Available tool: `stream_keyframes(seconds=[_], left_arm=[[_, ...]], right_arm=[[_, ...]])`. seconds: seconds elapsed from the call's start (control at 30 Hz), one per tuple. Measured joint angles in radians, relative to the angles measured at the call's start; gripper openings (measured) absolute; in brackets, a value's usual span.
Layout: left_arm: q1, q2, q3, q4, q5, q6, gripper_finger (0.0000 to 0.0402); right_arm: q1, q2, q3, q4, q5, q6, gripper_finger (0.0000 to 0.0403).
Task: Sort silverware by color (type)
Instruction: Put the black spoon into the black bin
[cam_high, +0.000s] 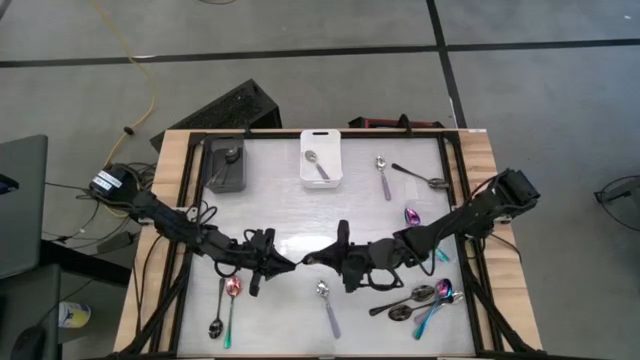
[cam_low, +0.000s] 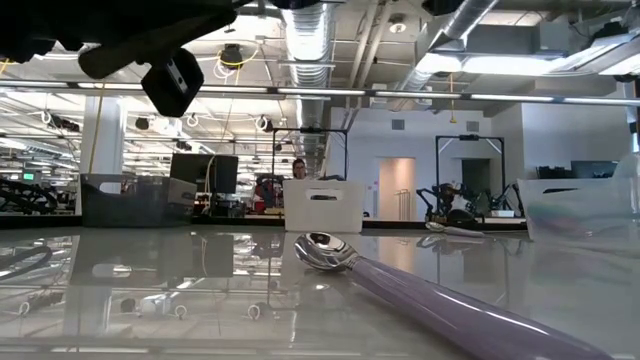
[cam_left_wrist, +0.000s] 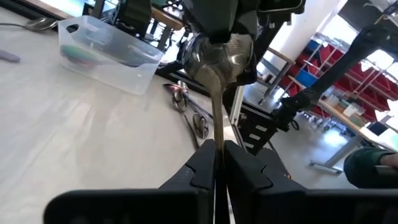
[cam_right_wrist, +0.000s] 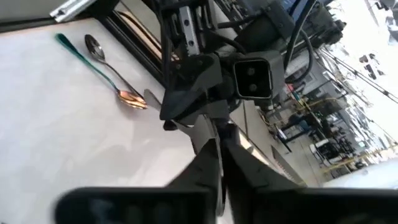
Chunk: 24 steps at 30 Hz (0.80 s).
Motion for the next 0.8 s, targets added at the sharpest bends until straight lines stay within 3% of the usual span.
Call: stream_keyframes(seconds=[0.13, 0.4, 0.53, 0.63, 0.8], left_arm=[[-0.001, 0.000, 0.000, -0.008, 0.005, -0.009, 0.0034], [0.000, 0.000, 0.001, -0.049, -0.025, -0.004, 0.0075], [0.006, 0.000, 0.046, -0.205, -0.097, -0.019, 0.0085], [0.037, 0.000, 0.127, -0.418, -0.112, -0.037, 0.0089], [0.088, 0.008, 0.265, -0.660, -0.112, -0.016, 0.0089]], right_arm=[[0.000, -0.006, 0.001, -0.055, 0.034, 0.083, 0.0022], [-0.021, -0.014, 0.008, -0.269, 0.030, 0.546, 0.0022], [-0.042, -0.014, 0.059, -0.474, 0.028, 0.735, 0.0022], [-0.061, -0.014, 0.106, -0.599, -0.008, 0.804, 0.0022], [-0.082, -0.014, 0.130, -0.641, -0.029, 0.832, 0.0022]])
